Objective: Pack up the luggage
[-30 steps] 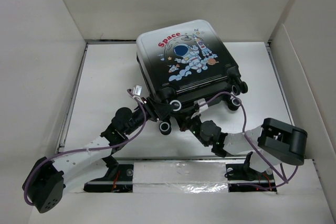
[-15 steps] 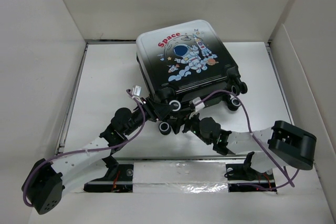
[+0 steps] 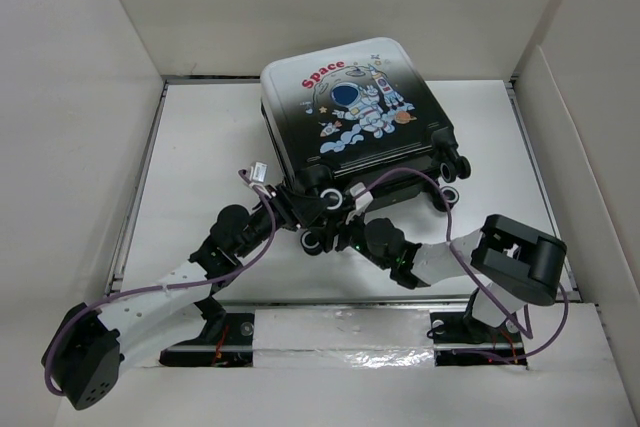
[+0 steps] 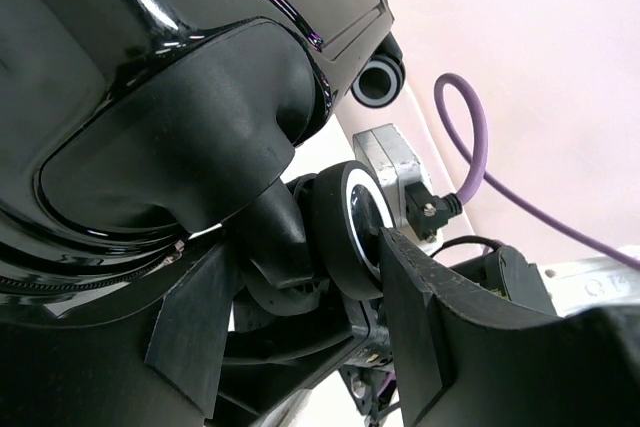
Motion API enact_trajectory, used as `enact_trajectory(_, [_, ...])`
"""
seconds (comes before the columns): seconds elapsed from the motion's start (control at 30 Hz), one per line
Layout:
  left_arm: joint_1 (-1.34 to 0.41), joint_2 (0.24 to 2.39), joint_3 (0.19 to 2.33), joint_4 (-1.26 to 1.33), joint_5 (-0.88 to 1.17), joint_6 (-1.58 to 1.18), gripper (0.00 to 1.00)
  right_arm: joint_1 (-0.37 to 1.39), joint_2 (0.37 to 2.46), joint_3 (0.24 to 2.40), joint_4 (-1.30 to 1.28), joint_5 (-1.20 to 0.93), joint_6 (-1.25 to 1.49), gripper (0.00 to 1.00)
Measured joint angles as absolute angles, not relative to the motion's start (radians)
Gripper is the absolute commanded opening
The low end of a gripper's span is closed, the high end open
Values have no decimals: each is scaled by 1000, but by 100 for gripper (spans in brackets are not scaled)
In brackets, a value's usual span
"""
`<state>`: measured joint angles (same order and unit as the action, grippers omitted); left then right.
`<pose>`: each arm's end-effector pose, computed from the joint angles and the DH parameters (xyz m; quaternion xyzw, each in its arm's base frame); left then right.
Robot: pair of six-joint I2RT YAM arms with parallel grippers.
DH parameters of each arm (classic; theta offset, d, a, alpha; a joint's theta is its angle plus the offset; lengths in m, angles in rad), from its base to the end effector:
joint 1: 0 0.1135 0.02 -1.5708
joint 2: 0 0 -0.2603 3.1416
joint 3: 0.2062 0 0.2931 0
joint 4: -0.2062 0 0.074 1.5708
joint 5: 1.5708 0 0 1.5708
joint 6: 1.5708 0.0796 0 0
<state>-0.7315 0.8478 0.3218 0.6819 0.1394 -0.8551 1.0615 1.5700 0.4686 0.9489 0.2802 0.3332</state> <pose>0.1987 -0.1933 0.2403 0.0128 0.6503 -0.5721 0.4996 0.1908 0.2964 0.1222 -0.1827 0.7346 0.3329 0.5623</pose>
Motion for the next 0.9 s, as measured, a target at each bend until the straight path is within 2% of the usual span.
enact_trajectory(0.1, [-728,848,321,683,136,-855,0,1056,1611,474,1016,263,337,61])
enact_trajectory(0.2, [-725,848,320,683,127,-855,0,1053,1645,480,1076,244,343,51])
enact_trajectory(0.33, [-724,842,320,682,113,-855,0,1052,1660,487,1125,224,348,32])
enact_trajectory(0.4, [-722,841,318,680,107,-855,0,1050,1663,487,1140,224,356,27])
enact_trajectory(0.43, [-721,841,318,680,103,-855,0,1046,1664,487,1145,220,368,16])
enact_trajectory(0.47, [-720,841,318,681,101,-855,0,1045,1666,487,1147,215,382,13])
enact_trajectory(0.6, [-719,839,318,681,99,-854,0,1028,1679,474,1194,240,430,11])
enact_trajectory(0.67, [-719,837,315,682,99,-854,0,1020,1687,465,1215,256,454,18])
enact_trajectory(0.7, [-719,834,313,682,101,-854,0,1013,1695,461,1225,265,471,26])
enact_trajectory(0.73, [-719,832,311,682,100,-854,0,1005,1704,458,1230,270,488,46])
enact_trajectory(0.83, [-718,830,307,683,95,-851,0,1003,1723,445,1243,273,521,58])
enact_trajectory(0.9, [-718,829,307,682,93,-850,0,993,1736,440,1243,269,546,61])
